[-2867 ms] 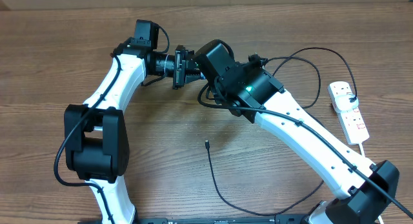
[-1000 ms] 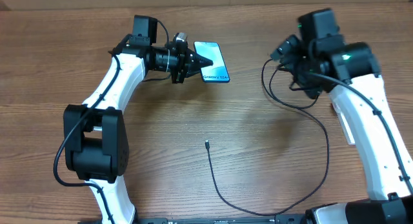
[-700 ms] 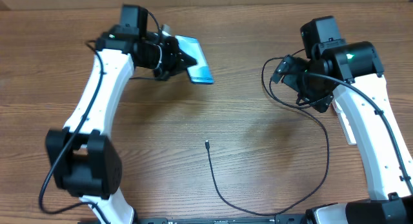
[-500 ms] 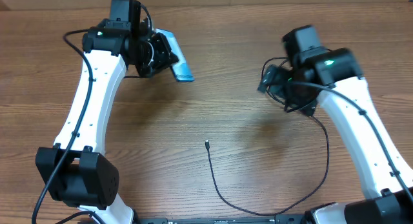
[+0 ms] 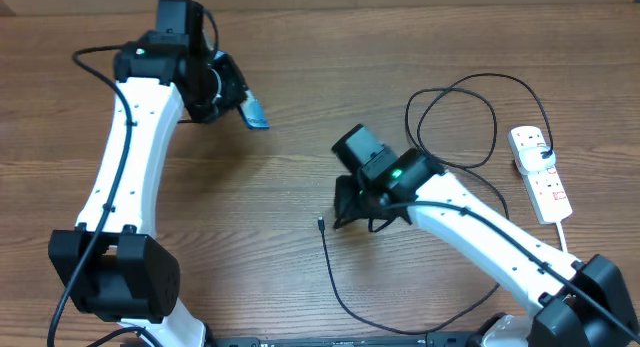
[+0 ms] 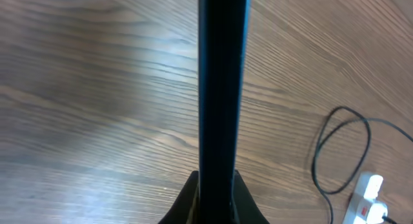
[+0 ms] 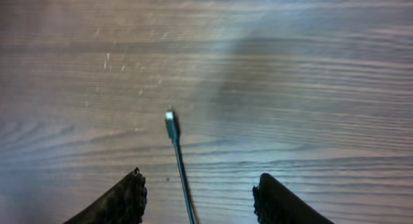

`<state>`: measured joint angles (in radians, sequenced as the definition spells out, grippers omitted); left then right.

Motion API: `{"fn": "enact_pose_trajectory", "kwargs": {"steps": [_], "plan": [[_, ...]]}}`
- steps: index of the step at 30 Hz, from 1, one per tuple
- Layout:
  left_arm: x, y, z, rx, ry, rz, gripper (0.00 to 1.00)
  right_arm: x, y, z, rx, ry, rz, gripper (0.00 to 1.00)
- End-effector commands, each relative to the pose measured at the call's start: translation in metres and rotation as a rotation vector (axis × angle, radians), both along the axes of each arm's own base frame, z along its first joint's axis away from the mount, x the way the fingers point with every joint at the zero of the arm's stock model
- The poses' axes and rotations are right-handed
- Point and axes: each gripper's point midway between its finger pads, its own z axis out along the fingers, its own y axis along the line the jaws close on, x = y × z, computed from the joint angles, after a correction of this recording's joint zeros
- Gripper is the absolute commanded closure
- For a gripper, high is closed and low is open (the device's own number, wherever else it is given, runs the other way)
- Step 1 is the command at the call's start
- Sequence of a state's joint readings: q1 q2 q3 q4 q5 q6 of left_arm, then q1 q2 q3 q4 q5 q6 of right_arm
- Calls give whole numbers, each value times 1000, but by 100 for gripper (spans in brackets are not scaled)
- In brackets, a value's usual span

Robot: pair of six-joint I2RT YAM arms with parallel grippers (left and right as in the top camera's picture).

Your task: Plug charger to phone and switch on socket

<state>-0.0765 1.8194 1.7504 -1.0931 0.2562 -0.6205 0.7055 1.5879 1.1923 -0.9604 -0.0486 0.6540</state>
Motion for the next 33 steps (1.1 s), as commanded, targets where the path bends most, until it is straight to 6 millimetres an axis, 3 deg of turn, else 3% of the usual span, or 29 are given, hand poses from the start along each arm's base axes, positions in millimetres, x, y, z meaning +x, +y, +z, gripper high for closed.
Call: {"fn": "enact_pose_trajectory", "kwargs": {"steps": [1, 6, 12, 19, 23, 29, 33], "plan": [[1, 13, 16, 18, -38, 9, 96, -7, 9, -17, -26, 28, 38, 46], [1, 13, 16, 17, -40, 10, 96, -15, 24, -37, -19, 141, 113, 49], [2, 13, 16, 17, -41, 10, 96, -14, 42, -38, -45, 140, 170, 48], [2, 13, 16, 16, -41, 10, 96, -27, 42, -63, -137, 177, 184, 45], [2, 8, 18, -1, -48, -1, 96, -35, 54, -75, -106, 255, 194, 48], [2, 8, 17, 0, -46, -1, 96, -30, 65, -82, -143, 225, 215, 49], [2, 8, 17, 0, -46, -1, 96, -29, 60, -88, -177, 231, 193, 51]]}}
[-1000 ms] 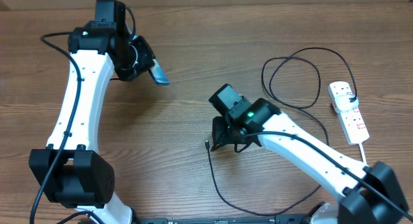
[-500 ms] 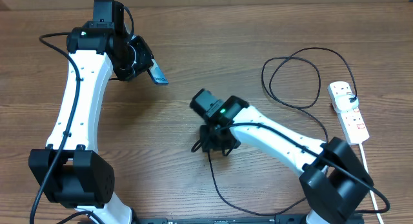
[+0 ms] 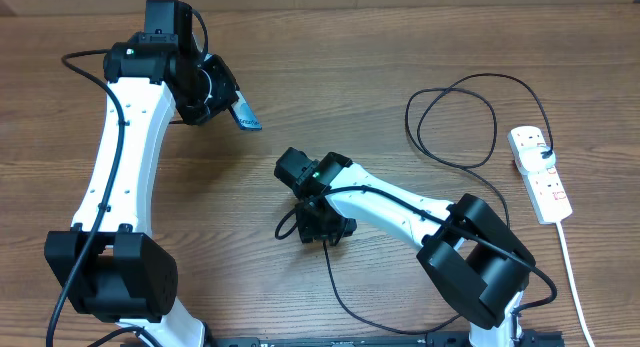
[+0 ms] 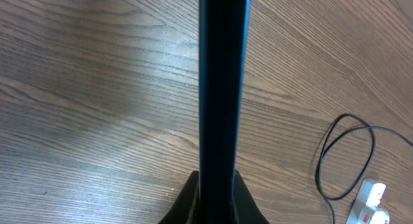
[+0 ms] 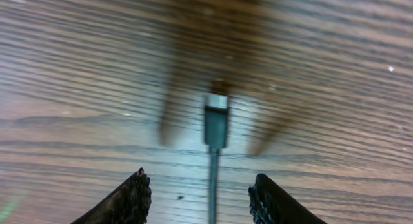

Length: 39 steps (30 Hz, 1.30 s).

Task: Plug charger to phone and switch on socket
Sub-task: 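Lower the right gripper and close it on the USB-C plug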

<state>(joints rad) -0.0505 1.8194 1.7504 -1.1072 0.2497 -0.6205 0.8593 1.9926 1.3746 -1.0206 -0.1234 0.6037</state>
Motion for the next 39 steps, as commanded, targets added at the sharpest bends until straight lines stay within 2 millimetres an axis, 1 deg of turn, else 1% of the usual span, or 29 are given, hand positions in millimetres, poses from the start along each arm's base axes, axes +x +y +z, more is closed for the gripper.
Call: {"fn": "enact_pose_trajectory", "kwargs": {"steps": [1, 6, 11, 16, 25, 30, 32, 39], "plan": [[3, -4, 19, -6, -59, -30, 96, 6, -1, -5, -42, -19, -14, 53], [3, -4, 19, -6, -60, -30, 96, 2, -6, -14, -73, 4, -21, 59], [3, -4, 19, -6, -60, -30, 96, 1, -6, -22, -84, 19, -16, 61], [3, -4, 19, -6, -60, -30, 96, 3, -5, -22, -80, 14, -16, 63], [4, -4, 19, -6, -61, -29, 96, 8, -1, -22, -66, -8, -17, 75], [3, -4, 19, -6, -60, -30, 96, 9, -2, -22, -76, -15, -37, 76], [3, -4, 19, -6, -59, -30, 96, 10, -5, -23, -90, -22, -58, 78], [3, -4, 19, -6, -59, -29, 96, 9, -6, -23, -95, -18, -57, 81]]}}
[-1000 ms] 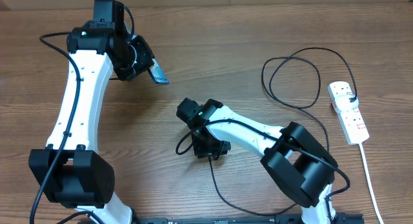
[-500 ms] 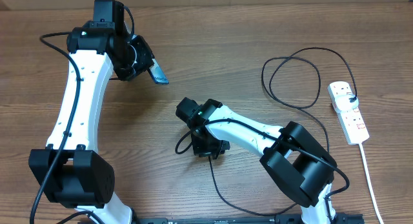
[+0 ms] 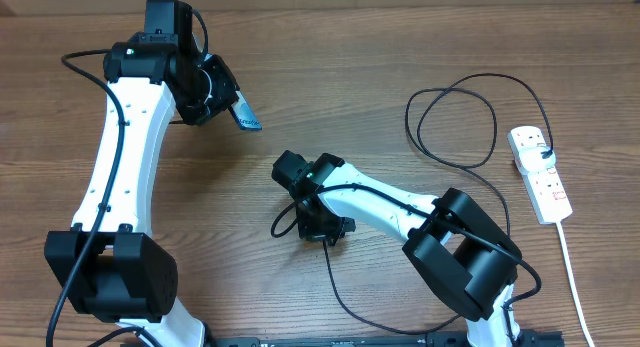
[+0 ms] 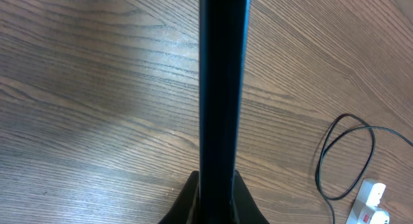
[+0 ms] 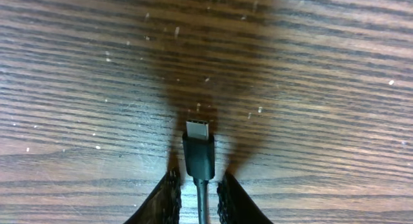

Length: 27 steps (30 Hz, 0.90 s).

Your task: Plug charger to phone and switch on socket

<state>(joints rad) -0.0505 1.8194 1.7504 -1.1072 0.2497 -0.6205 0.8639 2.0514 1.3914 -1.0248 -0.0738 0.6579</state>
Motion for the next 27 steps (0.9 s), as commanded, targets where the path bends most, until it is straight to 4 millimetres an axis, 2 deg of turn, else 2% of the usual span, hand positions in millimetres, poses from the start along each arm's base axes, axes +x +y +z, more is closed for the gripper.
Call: {"fn": "enact_pose_trajectory", "kwargs": {"steps": [1, 11, 21, 24, 27], "plan": [[3, -4, 19, -6, -59, -29, 96, 5, 0, -5, -22, -13, -10, 83], [3, -4, 19, -6, -60, -29, 96, 5, 0, -5, -22, -14, -14, 94], [3, -4, 19, -6, -62, -35, 96, 16, 3, 9, -13, -22, -31, 96], [4, -14, 23, -33, -94, -121, 96, 19, 1, 15, -16, -14, -43, 96], [9, -35, 35, -115, -172, -254, 96, 23, -2, 27, -26, -2, -46, 96]]}}
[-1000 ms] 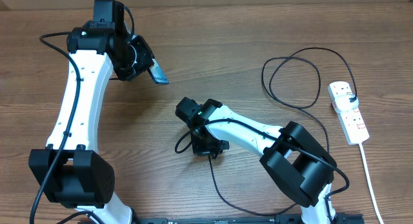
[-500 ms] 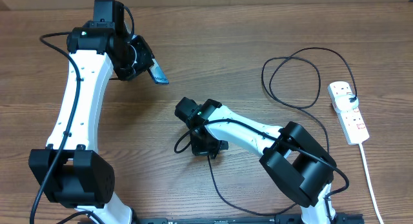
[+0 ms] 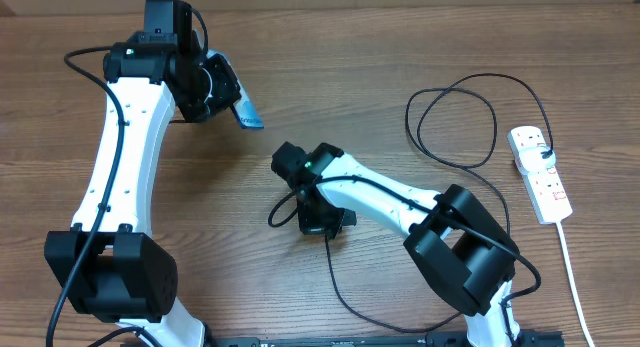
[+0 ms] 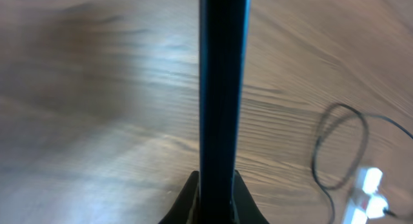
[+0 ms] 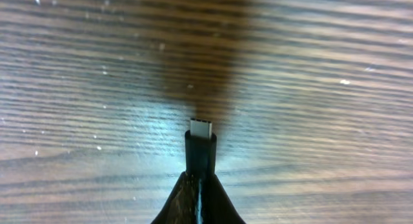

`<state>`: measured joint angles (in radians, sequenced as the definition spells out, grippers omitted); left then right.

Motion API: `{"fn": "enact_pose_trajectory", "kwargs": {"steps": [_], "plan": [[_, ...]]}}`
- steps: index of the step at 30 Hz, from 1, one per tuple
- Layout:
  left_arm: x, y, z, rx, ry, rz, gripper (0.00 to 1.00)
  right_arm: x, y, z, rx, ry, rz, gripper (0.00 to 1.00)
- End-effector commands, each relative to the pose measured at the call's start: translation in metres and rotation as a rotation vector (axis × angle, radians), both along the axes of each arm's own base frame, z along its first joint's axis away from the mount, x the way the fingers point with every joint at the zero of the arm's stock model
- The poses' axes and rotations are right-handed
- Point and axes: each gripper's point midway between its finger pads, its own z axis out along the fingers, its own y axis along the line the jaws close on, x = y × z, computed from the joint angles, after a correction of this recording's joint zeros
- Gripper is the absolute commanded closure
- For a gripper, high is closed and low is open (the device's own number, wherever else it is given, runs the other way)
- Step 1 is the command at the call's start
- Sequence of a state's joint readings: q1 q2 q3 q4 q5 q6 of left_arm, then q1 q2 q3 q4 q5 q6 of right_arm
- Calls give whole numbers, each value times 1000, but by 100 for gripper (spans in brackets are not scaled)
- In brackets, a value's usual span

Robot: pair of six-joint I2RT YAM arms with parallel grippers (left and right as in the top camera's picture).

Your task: Plug charger to phone and switch on socket

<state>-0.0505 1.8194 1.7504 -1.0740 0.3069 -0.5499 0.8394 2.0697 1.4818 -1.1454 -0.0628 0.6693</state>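
My left gripper [image 3: 222,92] is shut on the phone [image 3: 243,110], held edge-on above the table at the upper left; in the left wrist view the phone [image 4: 222,82] is a dark upright bar rising from the shut fingers [image 4: 187,201]. My right gripper [image 5: 201,185] is shut on the charger cable's plug [image 5: 201,143], whose metal tip sticks out past the fingertips. In the overhead view the right gripper [image 3: 318,225] sits low at the table's middle. The black cable [image 3: 345,292] trails from there. The white socket strip [image 3: 540,175] lies at the far right.
The cable [image 3: 455,117] loops in a ring at the upper right, near the socket strip, whose white lead [image 3: 575,277] runs down the right edge. The right arm [image 3: 400,202] stretches across the table's middle. The socket strip [image 4: 368,192] shows blurred in the left wrist view.
My right gripper has shut fully on the plug, where its fingers stood narrowly on either side of it. The left gripper with the phone has shifted slightly.
First my right gripper stood open behind the loose cable end while the left held the phone up. Then it was lower and closer over the plug, still open. Then its fingers flanked the plug narrowly, and now they grip it.
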Motion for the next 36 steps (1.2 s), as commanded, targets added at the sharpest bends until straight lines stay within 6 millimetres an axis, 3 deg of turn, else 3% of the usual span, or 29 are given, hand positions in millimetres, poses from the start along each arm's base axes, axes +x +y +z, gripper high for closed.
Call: {"fn": "enact_pose_trajectory", "kwargs": {"steps": [1, 7, 9, 13, 17, 21, 24, 36], "plan": [[4, -33, 35, -121, -149, -211, 96, 16, 5, 19, 23, -20, 0, 96], [10, -70, 73, -325, -307, -382, 96, 23, 14, 79, 128, -24, 74, 96], [12, -75, 82, -362, -340, -410, 96, 27, 17, 114, 180, -79, 103, 96], [10, -89, 102, -457, -411, -487, 96, 29, 20, 166, 279, -183, 134, 96], [2, -104, 133, -591, -506, -608, 96, 27, 18, 206, 358, -273, 137, 96], [-2, -109, 146, -663, -515, -630, 96, 27, 17, 247, 455, -388, 142, 96], [-7, -112, 153, -703, -527, -669, 96, 31, 16, 263, 486, -453, 139, 96], [-28, -118, 168, -804, -556, -790, 96, 58, 5, 271, 424, -583, 96, 96]]}}
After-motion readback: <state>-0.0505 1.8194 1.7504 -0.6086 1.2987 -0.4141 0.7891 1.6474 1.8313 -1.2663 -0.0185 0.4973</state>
